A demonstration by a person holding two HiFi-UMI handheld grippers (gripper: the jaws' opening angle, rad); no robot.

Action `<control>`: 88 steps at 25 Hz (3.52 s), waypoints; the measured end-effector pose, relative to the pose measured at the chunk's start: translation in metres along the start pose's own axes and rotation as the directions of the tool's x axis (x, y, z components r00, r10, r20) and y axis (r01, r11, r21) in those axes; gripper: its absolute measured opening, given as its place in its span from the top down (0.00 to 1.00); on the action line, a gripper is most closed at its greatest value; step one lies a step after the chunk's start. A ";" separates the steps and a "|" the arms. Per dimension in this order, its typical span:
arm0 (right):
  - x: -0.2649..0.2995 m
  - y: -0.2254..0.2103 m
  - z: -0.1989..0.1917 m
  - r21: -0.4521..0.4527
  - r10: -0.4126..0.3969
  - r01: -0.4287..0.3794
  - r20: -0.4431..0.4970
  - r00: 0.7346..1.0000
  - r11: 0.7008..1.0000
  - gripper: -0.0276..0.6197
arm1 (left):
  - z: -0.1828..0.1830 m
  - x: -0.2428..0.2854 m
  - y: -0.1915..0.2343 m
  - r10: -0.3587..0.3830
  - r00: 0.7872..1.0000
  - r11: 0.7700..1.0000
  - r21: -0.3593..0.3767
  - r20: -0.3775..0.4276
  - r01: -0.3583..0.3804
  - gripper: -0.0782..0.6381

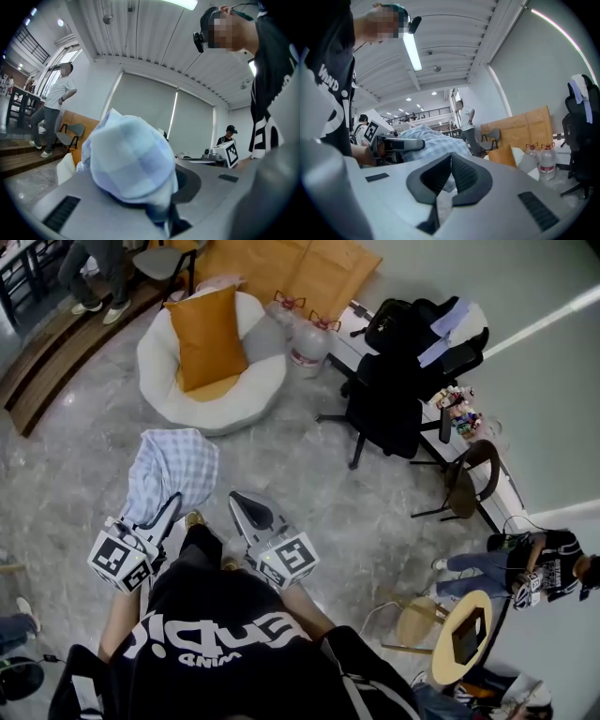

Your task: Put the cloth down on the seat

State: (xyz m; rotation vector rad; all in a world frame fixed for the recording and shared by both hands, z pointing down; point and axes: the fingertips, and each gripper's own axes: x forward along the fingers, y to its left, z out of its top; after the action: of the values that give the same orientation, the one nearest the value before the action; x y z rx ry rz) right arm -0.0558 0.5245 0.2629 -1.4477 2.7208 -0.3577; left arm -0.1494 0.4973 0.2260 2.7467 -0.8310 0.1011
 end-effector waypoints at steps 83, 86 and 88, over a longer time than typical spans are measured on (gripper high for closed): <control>0.266 -0.350 0.103 0.041 0.023 -0.023 -0.003 1.000 0.999 0.92 | 0.113 0.330 0.265 0.029 0.999 0.999 -0.016 -0.022 -0.029 0.79; 0.284 -0.351 0.104 0.034 0.020 -0.020 -0.008 1.000 0.999 0.92 | 0.114 0.335 0.280 0.014 1.000 1.000 -0.023 -0.022 -0.014 0.79; 0.297 -0.352 0.107 0.033 0.018 -0.018 -0.011 1.000 0.999 0.92 | 0.118 0.339 0.290 -0.005 1.000 1.000 -0.026 -0.025 0.005 0.79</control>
State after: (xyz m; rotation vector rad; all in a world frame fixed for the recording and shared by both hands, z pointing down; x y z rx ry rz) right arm 0.0782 0.0709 0.2581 -1.4167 2.7211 -0.4097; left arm -0.0281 0.0519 0.2292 2.7173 -0.8130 0.1226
